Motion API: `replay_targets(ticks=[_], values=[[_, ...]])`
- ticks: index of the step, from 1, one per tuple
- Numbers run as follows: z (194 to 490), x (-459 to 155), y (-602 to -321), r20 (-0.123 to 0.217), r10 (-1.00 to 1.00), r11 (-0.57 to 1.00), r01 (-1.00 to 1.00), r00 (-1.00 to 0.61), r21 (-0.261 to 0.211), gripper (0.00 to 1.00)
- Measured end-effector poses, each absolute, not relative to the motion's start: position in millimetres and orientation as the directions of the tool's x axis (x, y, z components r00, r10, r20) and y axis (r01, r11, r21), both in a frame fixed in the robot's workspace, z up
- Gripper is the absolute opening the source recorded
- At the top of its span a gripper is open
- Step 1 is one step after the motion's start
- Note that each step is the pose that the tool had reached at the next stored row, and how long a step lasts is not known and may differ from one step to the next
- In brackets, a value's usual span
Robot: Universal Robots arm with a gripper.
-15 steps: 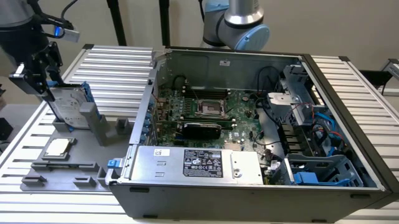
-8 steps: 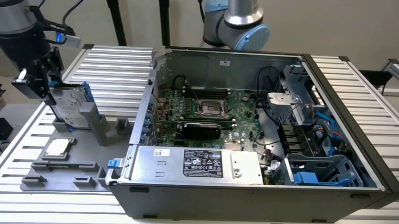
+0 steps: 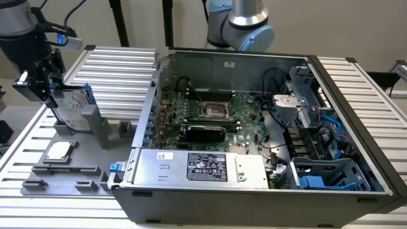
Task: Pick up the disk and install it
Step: 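Pick up the disk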
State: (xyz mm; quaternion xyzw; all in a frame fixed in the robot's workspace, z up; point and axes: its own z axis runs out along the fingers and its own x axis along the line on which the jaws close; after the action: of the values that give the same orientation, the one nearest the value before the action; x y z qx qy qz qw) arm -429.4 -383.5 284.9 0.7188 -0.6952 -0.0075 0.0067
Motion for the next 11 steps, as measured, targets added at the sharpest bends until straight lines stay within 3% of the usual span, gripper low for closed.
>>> replay_targets(ticks=[9,10,11], values=[[284.2,-431.3,-383.4,-0.001,-0.999,-0.033,-0.999,0.033,0.020,0.57],[284.1,-431.3,-383.4,-0.001,-0.999,-0.033,-0.999,0.033,0.020,0.51],[284.1,-431.3,-383.4,-0.001,-0.999,-0.033,-0.999,0.033,0.020,0.51]])
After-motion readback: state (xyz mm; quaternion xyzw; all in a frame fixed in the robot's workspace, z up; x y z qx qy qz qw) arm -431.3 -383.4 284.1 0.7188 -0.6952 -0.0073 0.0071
